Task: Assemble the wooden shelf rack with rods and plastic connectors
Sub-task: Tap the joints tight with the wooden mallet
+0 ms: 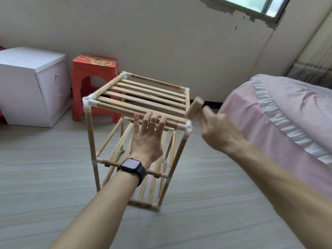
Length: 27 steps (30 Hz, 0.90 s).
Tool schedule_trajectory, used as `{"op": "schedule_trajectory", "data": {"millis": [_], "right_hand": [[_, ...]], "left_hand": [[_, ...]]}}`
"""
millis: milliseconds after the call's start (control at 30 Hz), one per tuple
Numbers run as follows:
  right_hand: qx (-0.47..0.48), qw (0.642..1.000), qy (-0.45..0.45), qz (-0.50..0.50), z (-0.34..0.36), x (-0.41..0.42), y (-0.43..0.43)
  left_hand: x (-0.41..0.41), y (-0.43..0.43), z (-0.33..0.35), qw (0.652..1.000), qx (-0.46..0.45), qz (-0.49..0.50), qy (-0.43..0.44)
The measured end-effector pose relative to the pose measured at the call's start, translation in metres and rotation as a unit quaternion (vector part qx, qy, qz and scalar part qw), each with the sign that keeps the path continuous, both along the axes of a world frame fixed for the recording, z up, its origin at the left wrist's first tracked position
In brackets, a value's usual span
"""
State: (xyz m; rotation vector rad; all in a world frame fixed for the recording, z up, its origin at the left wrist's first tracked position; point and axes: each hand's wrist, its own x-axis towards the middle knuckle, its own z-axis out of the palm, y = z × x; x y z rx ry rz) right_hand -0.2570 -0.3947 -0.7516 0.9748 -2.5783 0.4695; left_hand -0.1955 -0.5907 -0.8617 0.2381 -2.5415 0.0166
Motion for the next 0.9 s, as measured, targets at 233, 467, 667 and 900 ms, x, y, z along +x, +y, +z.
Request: {"op": "schedule_trajectory", "data": {"millis": [233,467,667,900], "right_hand": [[-0.020,1.000,0.013,-0.019,-0.006,-0.001,0.002],[-0.065,0.997,0.032,-0.009,0.000,0.001,-0.003],[-0.046,0.998,-0.028,-0.029,0.006,-0.002,-0.003],[-0.052,0.999,-0.003,-0.014,0.009,0.000,-0.004]], "left_hand": [[0.000,0.001,0.000,1.000,-0.005,0.005,-0.009],[0.000,0.003,0.001,1.000,-0.003,0.008,-0.012],[0.000,0.005,0.001,1.000,-0.003,0.013,-0.013],[-0.001,0.005,0.001,1.000,-0.002,0.018,-0.016]]}}
